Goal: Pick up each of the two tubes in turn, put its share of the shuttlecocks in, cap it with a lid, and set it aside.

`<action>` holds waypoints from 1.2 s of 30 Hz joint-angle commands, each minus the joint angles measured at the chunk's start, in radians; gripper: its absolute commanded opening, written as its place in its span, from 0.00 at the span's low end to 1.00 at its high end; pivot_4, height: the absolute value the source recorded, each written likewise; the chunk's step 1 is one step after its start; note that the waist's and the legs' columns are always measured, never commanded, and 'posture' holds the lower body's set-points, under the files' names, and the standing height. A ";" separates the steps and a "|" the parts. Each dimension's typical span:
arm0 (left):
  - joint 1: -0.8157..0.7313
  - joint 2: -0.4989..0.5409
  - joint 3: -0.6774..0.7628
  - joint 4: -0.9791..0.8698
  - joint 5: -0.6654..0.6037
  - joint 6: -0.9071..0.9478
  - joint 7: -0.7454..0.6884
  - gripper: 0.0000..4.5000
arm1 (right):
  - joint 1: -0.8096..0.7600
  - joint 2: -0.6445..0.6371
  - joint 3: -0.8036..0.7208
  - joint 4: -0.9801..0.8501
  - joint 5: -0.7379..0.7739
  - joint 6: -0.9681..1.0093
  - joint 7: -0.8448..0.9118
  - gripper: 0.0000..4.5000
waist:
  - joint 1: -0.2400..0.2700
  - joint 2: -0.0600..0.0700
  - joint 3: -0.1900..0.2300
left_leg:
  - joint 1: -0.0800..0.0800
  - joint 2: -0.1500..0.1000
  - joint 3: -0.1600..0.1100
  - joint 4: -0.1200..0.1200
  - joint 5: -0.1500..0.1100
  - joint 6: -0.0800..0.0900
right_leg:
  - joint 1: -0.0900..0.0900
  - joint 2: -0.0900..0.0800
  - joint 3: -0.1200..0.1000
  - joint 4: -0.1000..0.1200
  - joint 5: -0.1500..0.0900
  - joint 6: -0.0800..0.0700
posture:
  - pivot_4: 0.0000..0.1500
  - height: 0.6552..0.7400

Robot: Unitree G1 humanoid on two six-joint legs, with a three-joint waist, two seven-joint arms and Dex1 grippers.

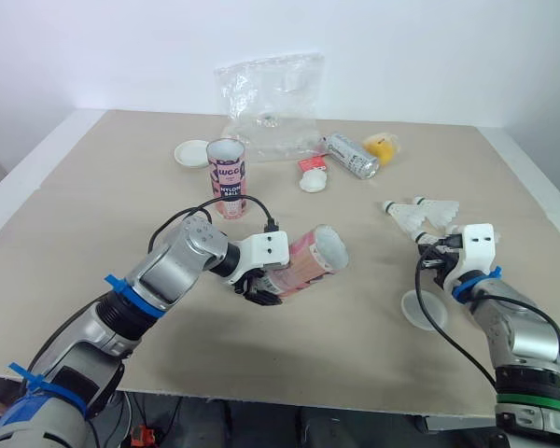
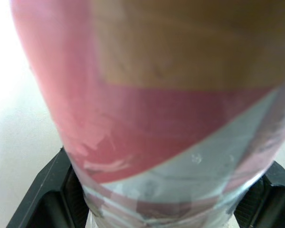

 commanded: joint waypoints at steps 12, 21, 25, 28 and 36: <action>-0.011 -0.011 -0.020 0.090 0.019 -0.039 0.003 0.73 | 0.032 -0.407 -0.055 -0.529 0.103 -0.133 0.464 0.00 | 0.000 0.001 0.001 | 0.000 -0.002 -0.001 0.000 0.000 0.000 | 0.001 -0.001 0.001 0.000 -0.001 0.001 | 1.00 1.00; -0.044 -0.042 -0.021 0.118 0.020 -0.052 -0.009 0.73 | -0.100 -0.500 0.239 -0.597 -0.003 -0.401 0.737 0.00 | -0.003 -0.004 0.003 | 0.002 -0.006 0.002 0.001 0.000 0.000 | -0.001 -0.012 -0.005 -0.003 -0.001 0.001 | 1.00 1.00; -0.041 -0.045 -0.017 0.104 0.018 -0.042 -0.006 0.73 | -0.182 -0.480 0.311 -0.503 -0.063 -0.488 0.775 0.00 | -0.002 -0.004 0.003 | 0.000 -0.008 0.003 0.001 0.001 0.001 | -0.001 -0.015 -0.005 -0.003 -0.001 0.001 | 1.00 1.00; -0.032 -0.043 -0.016 0.096 0.019 -0.040 0.001 0.73 | -0.262 -0.460 0.373 -0.423 -0.122 -0.555 0.807 0.00 | -0.001 -0.004 0.003 | 0.000 -0.008 0.003 0.001 0.002 0.003 | -0.002 -0.015 -0.006 -0.003 0.000 0.001 | 1.00 1.00; -0.013 -0.041 -0.018 0.073 0.020 -0.022 0.013 0.73 | -0.362 -0.437 0.397 -0.417 -0.055 -0.491 0.888 0.50 | 0.006 -0.004 0.003 | -0.003 -0.007 0.001 0.000 0.002 0.004 | 0.000 -0.014 -0.008 -0.003 -0.001 0.001 | 1.00 1.00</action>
